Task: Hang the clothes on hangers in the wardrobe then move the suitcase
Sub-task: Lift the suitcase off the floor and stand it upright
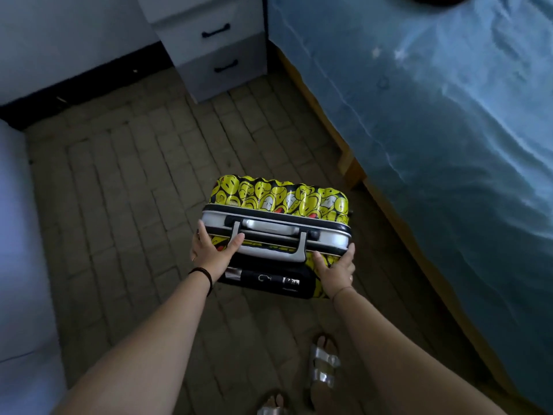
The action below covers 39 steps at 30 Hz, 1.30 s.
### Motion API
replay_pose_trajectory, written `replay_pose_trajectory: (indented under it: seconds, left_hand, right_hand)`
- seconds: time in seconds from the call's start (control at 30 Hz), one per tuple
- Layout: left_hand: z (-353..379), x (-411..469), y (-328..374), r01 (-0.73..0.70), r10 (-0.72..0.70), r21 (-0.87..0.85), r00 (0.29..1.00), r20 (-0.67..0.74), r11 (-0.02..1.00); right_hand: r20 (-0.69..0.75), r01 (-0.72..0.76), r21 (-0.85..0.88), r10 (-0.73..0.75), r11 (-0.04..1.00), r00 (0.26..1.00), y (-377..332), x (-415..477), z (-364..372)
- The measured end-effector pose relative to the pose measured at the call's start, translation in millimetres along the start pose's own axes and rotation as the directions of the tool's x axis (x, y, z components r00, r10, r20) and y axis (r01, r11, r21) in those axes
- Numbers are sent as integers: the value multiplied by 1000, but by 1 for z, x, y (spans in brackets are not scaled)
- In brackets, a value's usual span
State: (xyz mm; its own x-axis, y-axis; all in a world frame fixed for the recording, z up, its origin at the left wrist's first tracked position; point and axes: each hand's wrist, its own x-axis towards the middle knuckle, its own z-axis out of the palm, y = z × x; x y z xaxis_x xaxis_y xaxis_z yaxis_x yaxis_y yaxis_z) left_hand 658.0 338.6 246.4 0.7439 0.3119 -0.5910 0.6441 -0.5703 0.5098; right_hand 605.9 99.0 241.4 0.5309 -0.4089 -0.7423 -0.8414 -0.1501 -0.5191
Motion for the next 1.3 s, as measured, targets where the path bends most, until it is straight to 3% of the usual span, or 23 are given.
replay_pose_trajectory:
  seconds: [0.43, 0.9, 1.3]
  left_hand:
    - [-108, 120, 4, 213, -242, -209, 962, -123, 954]
    - [-272, 319, 35, 138, -172, -260, 979, -109, 956]
    - [-399, 488, 72, 194, -265, -347, 949, -172, 918]
  right_hand:
    - [210, 240, -212, -196, 947, 958, -189, 66, 125]
    - [222, 268, -181, -226, 946, 949, -391, 112, 293]
    - [310, 323, -237, -243, 916, 919, -579, 166, 438]
